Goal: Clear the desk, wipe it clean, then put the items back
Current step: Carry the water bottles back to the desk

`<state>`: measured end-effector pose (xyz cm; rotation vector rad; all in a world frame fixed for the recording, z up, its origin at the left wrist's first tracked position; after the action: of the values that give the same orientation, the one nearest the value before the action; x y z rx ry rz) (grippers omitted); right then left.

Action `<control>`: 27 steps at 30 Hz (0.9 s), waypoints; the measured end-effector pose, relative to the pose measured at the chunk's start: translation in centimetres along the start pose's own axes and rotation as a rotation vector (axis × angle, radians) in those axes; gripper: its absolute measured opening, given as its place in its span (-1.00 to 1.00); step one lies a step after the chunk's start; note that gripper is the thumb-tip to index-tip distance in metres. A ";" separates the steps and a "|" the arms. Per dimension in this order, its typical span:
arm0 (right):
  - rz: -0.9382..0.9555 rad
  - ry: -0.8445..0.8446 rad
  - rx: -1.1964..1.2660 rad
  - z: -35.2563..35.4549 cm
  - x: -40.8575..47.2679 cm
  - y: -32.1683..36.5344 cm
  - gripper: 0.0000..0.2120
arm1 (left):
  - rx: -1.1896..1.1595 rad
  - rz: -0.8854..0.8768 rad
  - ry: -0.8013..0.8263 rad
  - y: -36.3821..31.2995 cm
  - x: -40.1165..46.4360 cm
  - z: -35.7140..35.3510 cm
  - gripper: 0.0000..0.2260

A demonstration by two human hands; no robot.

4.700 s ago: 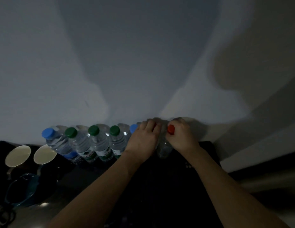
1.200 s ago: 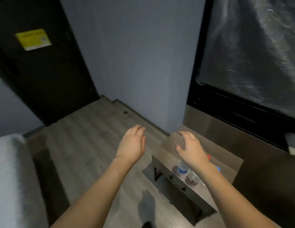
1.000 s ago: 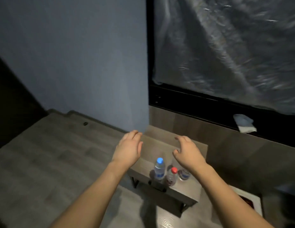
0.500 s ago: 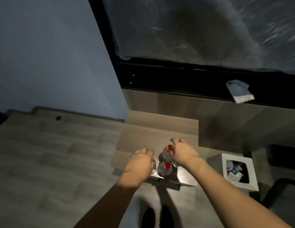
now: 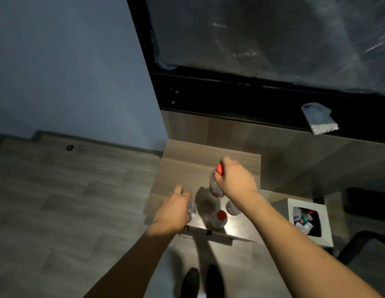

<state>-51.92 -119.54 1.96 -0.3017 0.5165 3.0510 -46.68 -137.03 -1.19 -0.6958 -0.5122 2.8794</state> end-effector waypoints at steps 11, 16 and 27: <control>-0.147 -0.485 0.135 15.8 -10.5 0.9 -0.77 | -0.001 -0.405 -0.462 -8.9 -5.6 15.7 -0.69; -0.329 -0.579 0.117 17.7 -16.8 -4.0 -0.77 | -0.004 -0.581 -0.434 -16.0 -7.3 14.9 -0.71; -0.901 -0.773 0.205 21.5 -43.2 -23.4 -0.81 | 0.182 -1.110 -0.068 -41.3 -18.9 0.5 -0.57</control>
<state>-12.01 -90.30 22.80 0.5029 0.4463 1.9861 -28.05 -102.55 21.83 -0.1617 -0.4331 1.8612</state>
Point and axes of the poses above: each hand's wrist, its own x-axis towards the middle knuckle, its own z-axis out of the back of the hand, y = z × x, the point moved 4 cm from there along x, towards the middle knuckle, and after that the axes turned 5 degrees about -x, right-handed, at the moved point
